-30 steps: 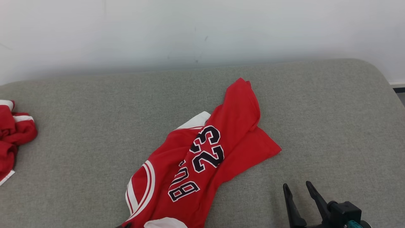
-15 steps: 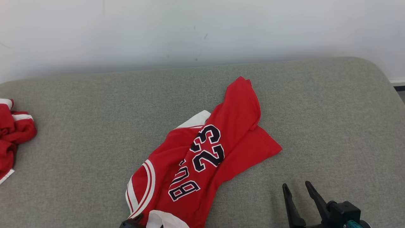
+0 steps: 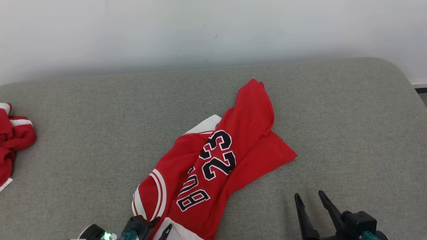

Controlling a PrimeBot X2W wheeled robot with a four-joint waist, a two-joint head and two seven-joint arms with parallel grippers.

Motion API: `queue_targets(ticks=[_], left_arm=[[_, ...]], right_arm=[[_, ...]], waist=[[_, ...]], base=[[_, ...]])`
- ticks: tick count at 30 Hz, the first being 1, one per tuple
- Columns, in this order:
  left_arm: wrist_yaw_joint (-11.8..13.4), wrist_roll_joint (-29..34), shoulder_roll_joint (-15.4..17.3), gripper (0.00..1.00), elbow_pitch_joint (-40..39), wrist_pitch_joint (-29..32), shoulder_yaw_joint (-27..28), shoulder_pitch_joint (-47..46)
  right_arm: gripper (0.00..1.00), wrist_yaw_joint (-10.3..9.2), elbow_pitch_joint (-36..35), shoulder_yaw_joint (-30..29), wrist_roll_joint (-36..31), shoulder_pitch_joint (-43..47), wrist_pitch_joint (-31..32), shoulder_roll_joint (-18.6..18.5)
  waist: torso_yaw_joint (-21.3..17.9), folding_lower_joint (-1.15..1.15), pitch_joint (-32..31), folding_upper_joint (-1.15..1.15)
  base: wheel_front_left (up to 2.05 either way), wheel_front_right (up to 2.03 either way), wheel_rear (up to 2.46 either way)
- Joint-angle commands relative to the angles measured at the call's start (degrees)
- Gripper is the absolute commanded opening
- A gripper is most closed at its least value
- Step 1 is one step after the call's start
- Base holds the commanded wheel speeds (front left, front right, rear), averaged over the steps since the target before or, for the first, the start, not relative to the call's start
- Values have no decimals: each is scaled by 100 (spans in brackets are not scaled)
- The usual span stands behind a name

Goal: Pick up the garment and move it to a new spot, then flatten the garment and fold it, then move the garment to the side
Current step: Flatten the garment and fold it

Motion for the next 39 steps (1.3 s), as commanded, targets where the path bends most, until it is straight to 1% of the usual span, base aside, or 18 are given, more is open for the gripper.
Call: queue_targets(ticks=[1, 3, 4, 5, 6, 8, 9, 14, 24, 28, 29, 31, 33, 35, 36, 37, 38, 39], left_arm=[[3, -54, 4, 49, 47, -32, -13, -69], [-6, -128, -7, 40, 108, -34, -28, -115], [-10, -156, -10, 28, 131, -35, -38, -134], [-13, -165, -5, 22, 153, -36, -50, -151], [-13, -163, 3, 24, 172, -48, -54, -156], [61, -116, 11, 45, 190, -100, -37, -155], [91, -103, 10, 100, 183, -127, -31, -140], [181, -29, 37, 100, 30, -225, -105, 51], [117, -250, -116, 100, 197, -100, -292, 25], [93, -371, -210, 84, 329, -251, -275, -46], [101, -365, -187, 85, 361, -271, -253, -63], [141, -369, -148, 98, 456, -280, -208, -122], [139, -399, -166, 98, 518, -305, -177, -178], [125, -440, -147, 93, 611, -331, -149, -237], [108, -451, -128, 85, 651, -336, -145, -273], [108, -451, -128, 85, 651, -336, -145, -273], [110, -485, -120, 80, 689, -356, -143, -308], [95, -507, -105, 65, 730, -371, -143, -341]], right_arm=[[100, 6, 0, -2, -8, -48, -17, 4], [100, 6, 2, -6, -13, -45, -18, 4], [100, 6, 3, -6, -14, -48, -18, 4], [100, 6, 5, 0, -16, -54, -18, 4], [100, 6, 6, 5, -17, -59, -18, 4], [100, 6, 11, 9, -18, -54, -21, 4], [100, 6, 12, 6, -20, -47, -21, 4], [100, 6, 23, -21, -18, -12, -9, 4], [100, 6, 4, 30, 1, -34, 25, 4], [100, 6, 9, -11, -20, -60, 24, 4], [100, 6, 7, -16, -23, -57, 22, 5], [100, 6, 0, -23, -26, -59, 20, 5], [100, 6, -6, -18, -14, -61, 20, 5], [100, 6, -1, -10, 1, -66, 12, 4], [100, 6, 4, 1, 7, -73, 8, 4], [100, 6, 4, 1, 7, -73, 8, 4], [100, 6, 7, 13, 11, -83, 5, 5], [100, 6, 10, 24, 16, -91, 3, 5]], waist=[[-6, 0, 1, -1], [-10, 0, 3, -1], [-12, 0, 3, -1], [-14, 0, 2, -1], [-16, 0, 1, -1], [-14, 0, -8, -1], [-10, 0, -14, -1], [28, 0, -50, -1], [75, 0, -17, -1], [21, 0, 26, -1], [15, 0, 33, -1], [6, 0, 49, -1], [5, 0, 65, -1], [10, 0, 80, -1], [10, 0, 88, -1], [10, 0, 88, -1], [10, 0, 96, -1], [9, 0, 102, -1]], base=[[0, 0, 0], [0, 0, 0], [0, 0, 0], [0, 0, 0], [0, 0, 0], [0, 0, 0], [0, 0, 0], [0, 0, 0], [0, 0, 0], [0, 0, 0], [0, 0, 0], [0, 0, 0], [0, 0, 0], [0, 0, 0], [0, 0, 0], [0, 0, 0], [0, 0, 0], [0, 0, 0]])
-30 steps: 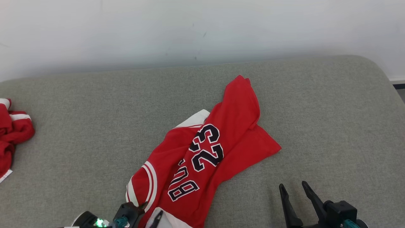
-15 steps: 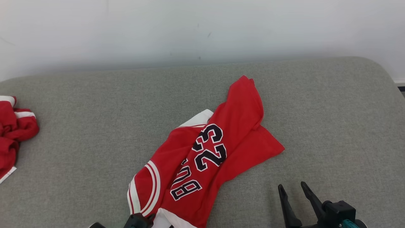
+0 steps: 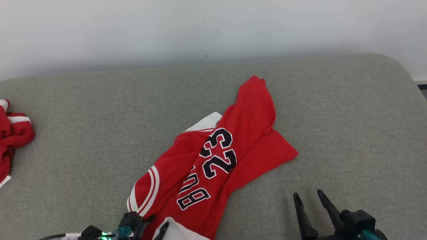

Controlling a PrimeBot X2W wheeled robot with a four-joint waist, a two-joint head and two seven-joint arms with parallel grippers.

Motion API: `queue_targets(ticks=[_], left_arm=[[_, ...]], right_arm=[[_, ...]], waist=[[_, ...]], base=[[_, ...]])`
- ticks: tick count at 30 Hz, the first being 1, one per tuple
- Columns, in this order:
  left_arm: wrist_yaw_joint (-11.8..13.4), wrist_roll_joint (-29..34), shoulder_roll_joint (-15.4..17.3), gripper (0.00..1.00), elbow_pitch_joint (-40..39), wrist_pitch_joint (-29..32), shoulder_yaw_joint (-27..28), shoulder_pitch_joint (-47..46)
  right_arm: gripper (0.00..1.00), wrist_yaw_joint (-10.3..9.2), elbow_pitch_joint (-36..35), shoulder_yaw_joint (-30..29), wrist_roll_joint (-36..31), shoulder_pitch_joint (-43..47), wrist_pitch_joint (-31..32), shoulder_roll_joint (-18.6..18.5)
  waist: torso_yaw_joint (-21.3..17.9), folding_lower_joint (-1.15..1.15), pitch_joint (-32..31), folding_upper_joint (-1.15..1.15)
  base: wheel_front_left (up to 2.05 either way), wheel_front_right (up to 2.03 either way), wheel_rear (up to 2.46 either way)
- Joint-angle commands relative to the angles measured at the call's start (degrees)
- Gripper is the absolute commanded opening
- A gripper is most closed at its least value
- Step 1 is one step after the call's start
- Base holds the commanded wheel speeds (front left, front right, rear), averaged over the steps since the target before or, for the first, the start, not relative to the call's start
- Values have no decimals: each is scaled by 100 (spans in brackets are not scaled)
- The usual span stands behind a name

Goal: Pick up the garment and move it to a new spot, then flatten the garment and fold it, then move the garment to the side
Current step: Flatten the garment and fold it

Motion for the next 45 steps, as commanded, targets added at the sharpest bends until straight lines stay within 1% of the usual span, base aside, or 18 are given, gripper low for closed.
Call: queue_targets(ticks=[1, 2, 3, 4, 6, 9, 11, 13, 16, 19, 23, 27, 30, 33, 35, 39, 42, 45], left_arm=[[-18, -20, 32, 51, 33, -53, 8, -83], [-27, -37, 38, 47, 56, -64, 0, -99], [-35, -41, 44, 38, 77, -87, -14, -105], [-34, -39, 49, 33, 96, -95, -29, -107], [-41, -49, 53, 31, 108, -111, -82, -105], [-75, -58, 37, 43, 66, -154, -191, -83], [-89, -46, 30, 45, 39, -195, -249, -88], [-82, -32, 29, 43, 26, -225, -301, -100], [-53, 28, 46, 29, 18, -284, -342, -133], [11, 102, 65, 22, 10, -329, -361, -146], [57, 114, 77, 24, -8, -338, -380, -97], [129, 137, 91, 20, -53, -337, -396, -55], [209, 145, 116, 22, -118, -346, -383, -1], [261, 142, 153, 28, -212, -333, -386, 73], [299, 144, 166, 27, -279, -313, -401, 87], [299, 132, 178, 20, -361, -267, -443, 108], [311, 129, 181, 20, -353, -254, -448, 74], [331, 154, 177, 23, -279, -235, -463, -13]], right_arm=[[100, 6, -6, 17, 19, -65, -24, 6], [100, 6, -3, 19, 20, -63, -27, 5], [100, 6, 5, 12, 19, -61, -31, 5], [100, 6, 13, 6, 17, -58, -36, 5], [100, 6, 20, -2, 9, -58, -33, 6], [100, 6, 28, -21, 6, -56, -41, 5], [100, 6, 32, -23, 7, -62, -47, 6], [100, 6, 37, -18, 10, -65, -48, 6], [100, 6, 40, -12, 13, -60, -43, 5], [100, 6, 44, -2, 12, -53, -35, 5], [100, 6, 53, 5, 21, -45, -26, 5], [100, 6, 50, 13, 20, -40, -15, 5], [100, 6, 44, 6, 23, -21, -4, 5], [100, 6, 56, -9, 26, -13, -5, 5], [100, 6, 62, -15, 29, -12, 0, 5], [100, 6, 64, -9, 38, -14, 3, 6], [100, 6, 69, 2, 46, -22, 8, 6], [100, 6, 80, 20, 52, -42, 12, 6]], waist=[[-3, 0, 5, -1], [-6, 0, 9, -1], [-7, 0, 14, -1], [-7, 0, 18, -1], [-5, 0, 21, -1], [4, 0, 22, -1], [17, 0, 19, -1], [31, 0, 14, -1], [52, 0, 1, -1], [65, 0, -16, -1], [76, 0, -35, -1], [75, 0, -44, -1], [72, 0, -47, -1], [77, 0, -51, -1], [85, 0, -56, -1], [105, 0, -61, -1], [109, 0, -56, -1], [105, 0, -45, -1]], base=[[0, 0, 0], [0, 0, 0], [0, 0, 0], [0, 0, 0], [0, 0, 0], [0, 0, 0], [0, 0, 0], [0, 0, 0], [0, 0, 0], [0, 0, 0], [0, 0, 0], [0, 0, 0], [0, 0, 0], [0, 0, 0], [0, 0, 0], [0, 0, 0], [0, 0, 0], [0, 0, 0]])
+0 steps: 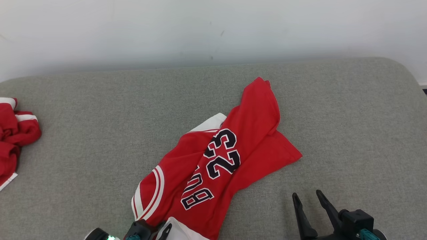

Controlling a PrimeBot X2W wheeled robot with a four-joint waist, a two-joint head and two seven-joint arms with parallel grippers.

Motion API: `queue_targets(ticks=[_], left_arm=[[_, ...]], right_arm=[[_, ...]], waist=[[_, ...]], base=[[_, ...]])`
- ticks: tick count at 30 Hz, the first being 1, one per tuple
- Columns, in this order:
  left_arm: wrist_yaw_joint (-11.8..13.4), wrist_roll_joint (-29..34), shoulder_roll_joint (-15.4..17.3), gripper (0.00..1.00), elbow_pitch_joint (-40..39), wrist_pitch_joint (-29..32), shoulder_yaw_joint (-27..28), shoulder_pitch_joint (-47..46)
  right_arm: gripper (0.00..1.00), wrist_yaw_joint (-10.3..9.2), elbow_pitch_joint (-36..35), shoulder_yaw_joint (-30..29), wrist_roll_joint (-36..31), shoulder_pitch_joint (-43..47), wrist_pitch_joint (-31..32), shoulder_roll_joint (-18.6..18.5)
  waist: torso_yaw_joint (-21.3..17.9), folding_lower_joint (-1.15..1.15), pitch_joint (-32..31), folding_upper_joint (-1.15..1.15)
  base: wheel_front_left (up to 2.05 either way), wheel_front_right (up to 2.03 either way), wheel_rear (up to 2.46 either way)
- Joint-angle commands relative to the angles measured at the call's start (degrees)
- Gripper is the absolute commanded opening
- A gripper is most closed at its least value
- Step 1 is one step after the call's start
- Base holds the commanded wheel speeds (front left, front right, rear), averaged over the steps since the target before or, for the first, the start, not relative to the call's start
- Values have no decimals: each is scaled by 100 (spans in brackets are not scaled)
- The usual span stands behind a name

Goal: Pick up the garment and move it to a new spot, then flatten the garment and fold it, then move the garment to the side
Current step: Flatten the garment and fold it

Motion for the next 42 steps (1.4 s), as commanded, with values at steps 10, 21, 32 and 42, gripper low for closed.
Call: queue_targets(ticks=[10, 21, 32, 42], left_arm=[[103, 99, -53, 0, 225, -167, -7, -207], [417, -114, 12, 0, -290, -552, 214, 211], [536, -151, 45, 0, -753, -437, 156, 328], [575, -206, 96, 0, -846, -439, 150, 349]], right_arm=[[100, 6, 30, 11, -33, -57, 9, 5], [100, 6, 971, -92, -169, -1373, 1556, -162], [100, 6, 2434, -594, -810, -2232, 1721, -640], [23, 6, 2900, -478, -1117, -2605, 1418, -702]], waist=[[-7, 0, -3, 0], [297, 0, -28, 0], [907, 0, 138, 0], [937, 0, 165, 0]], base=[[0, 0, 0], [0, 0, 0], [0, 0, 0], [0, 0, 0]])
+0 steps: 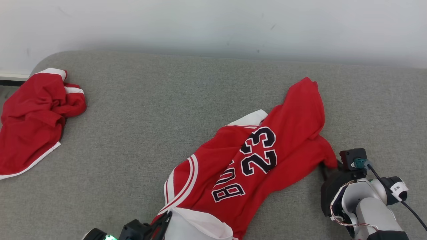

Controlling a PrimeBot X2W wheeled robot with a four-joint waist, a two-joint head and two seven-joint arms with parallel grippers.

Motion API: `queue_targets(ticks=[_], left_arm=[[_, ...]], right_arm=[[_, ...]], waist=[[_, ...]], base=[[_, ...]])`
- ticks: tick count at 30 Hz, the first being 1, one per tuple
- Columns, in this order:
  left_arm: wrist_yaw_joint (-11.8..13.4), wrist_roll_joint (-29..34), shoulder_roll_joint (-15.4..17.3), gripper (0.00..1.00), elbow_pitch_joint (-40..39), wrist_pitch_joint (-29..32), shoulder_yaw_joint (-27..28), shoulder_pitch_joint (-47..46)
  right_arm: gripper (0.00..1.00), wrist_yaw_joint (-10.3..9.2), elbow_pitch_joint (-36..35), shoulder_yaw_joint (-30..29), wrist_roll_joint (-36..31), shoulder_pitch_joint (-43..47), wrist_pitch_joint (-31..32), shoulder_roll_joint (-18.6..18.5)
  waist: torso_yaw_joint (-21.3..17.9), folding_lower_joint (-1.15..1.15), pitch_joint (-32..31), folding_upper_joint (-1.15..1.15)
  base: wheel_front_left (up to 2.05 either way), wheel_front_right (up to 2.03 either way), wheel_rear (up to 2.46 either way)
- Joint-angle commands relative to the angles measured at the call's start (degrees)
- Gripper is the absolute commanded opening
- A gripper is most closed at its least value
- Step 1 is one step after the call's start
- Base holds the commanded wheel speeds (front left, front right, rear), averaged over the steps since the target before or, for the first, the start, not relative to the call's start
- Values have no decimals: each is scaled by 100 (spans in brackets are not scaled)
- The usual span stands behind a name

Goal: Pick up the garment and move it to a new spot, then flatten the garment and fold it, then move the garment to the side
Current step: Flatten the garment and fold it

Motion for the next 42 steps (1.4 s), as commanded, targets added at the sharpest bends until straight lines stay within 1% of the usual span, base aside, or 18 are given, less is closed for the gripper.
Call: queue_targets(ticks=[1, 2, 6, 9, 12, 16, 19, 22, 24, 27, 29, 32, 34, 37, 38, 42], left_arm=[[31, -39, 15, 0, -28, -38, 10, 53], [41, -40, 17, 0, -39, -55, 16, 50], [108, -81, -11, 0, -163, -303, 152, 25], [206, -261, -116, 0, -437, -804, 461, 26], [241, -566, -189, 0, -850, -1257, 928, -24], [133, -942, -127, 0, -1675, -1445, 1630, -258], [-47, -1213, 42, 0, -2165, -1462, 2116, -630], [-220, -1545, 220, 0, -2477, -1322, 2486, -1168], [-316, -1777, 331, 0, -2593, -1149, 2677, -1569], [-384, -2077, 445, 0, -2686, -928, 2924, -2170], [-401, -2290, 436, 0, -2680, -832, 3030, -2558], [-437, -2571, 379, 0, -2526, -712, 3127, -3049], [-469, -2754, 305, 0, -2365, -627, 3125, -3343], [-497, -2837, 260, 0, -2043, -494, 3043, -3756], [-497, -2837, 260, 0, -2043, -494, 3043, -3756], [-554, -2696, 223, 0, -1470, -446, 2909, -4417]], right_arm=[[10, 6, 22, 28, -16, -15, -54, 9], [0, 6, 32, 45, 20, -34, -99, 11], [0, 6, -59, 78, 133, -26, -282, 27], [0, 6, -312, 101, 377, 34, -434, 55], [0, 6, -836, 111, 822, 45, -511, 19], [0, 6, -1863, 117, 1492, -11, -385, -157], [0, 6, -2718, 9, 1882, -123, -178, -337], [0, 6, -3431, -141, 2085, -230, 96, -451], [0, 6, -3816, -233, 2224, -358, 308, -466], [0, 6, -4251, -307, 2322, -570, 574, -452], [0, 6, -4477, -296, 2422, -725, 708, -465], [0, 6, -4630, -247, 2601, -956, 929, -417], [0, 6, -4574, -206, 2704, -1129, 1089, -374], [0, 6, -4276, -225, 2847, -1488, 1277, -244], [0, 6, -4276, -225, 2847, -1488, 1277, -244], [0, 6, -3552, -264, 2773, -2248, 1245, 103]], waist=[[-13, 0, -13, 0], [-24, 0, -22, 0], [-88, 0, -77, 0], [-134, 0, -121, 0], [-184, 0, -152, 0], [-276, 0, -127, 0], [-371, 0, -62, 0], [-491, 0, 5, 0], [-586, 0, 69, 0], [-753, 0, 180, 0], [-854, 0, 262, 0], [-1009, 0, 427, 0], [-1108, 0, 589, 0], [-1233, 0, 928, 0], [-1233, 0, 928, 0], [-1407, 0, 1475, 0]], base=[[0, 0, 0], [0, 0, 0], [0, 0, 0], [0, 0, 0], [0, 0, 0], [0, 0, 0], [0, 0, 0], [0, 0, 0], [0, 0, 0], [0, 0, 0], [0, 0, 0], [0, 0, 0], [0, 0, 0], [0, 0, 0], [0, 0, 0], [0, 0, 0]])
